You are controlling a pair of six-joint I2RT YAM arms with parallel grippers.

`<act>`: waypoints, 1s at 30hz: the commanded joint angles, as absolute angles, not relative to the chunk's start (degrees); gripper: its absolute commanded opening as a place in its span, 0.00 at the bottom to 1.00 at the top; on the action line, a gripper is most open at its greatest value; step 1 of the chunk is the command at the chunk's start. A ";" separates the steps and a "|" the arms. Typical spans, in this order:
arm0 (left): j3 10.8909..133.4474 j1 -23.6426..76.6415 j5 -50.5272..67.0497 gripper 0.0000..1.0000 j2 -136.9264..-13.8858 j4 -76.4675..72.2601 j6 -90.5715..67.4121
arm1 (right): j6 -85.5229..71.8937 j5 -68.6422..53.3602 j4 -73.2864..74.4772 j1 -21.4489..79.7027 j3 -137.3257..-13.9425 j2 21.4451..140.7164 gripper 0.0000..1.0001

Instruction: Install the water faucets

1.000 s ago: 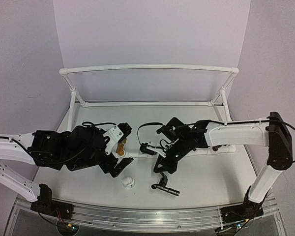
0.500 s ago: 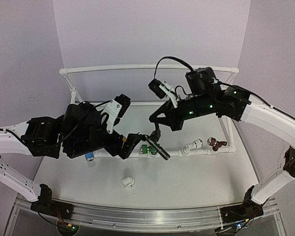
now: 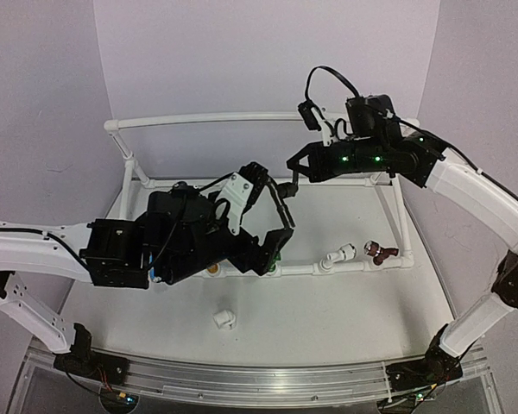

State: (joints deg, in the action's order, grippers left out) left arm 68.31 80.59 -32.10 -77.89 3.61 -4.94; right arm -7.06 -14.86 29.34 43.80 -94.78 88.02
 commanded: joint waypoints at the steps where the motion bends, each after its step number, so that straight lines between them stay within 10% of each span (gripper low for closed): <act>1: 73.76 78.15 -33.18 0.90 -81.00 0.52 -8.67 | -14.05 -13.51 24.94 44.21 -99.36 89.43 0.00; 18: 74.46 71.76 -25.26 0.65 -82.37 2.18 -17.66 | -19.84 -15.42 19.93 44.37 -97.36 87.51 0.00; 30: 74.71 70.59 -26.71 0.30 -82.09 3.41 -17.35 | -20.30 -16.93 19.42 44.77 -95.69 86.19 0.00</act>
State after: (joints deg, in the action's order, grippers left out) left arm 72.38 71.55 -25.37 -82.70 3.60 -17.95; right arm -18.86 -14.85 22.60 44.14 -95.96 89.55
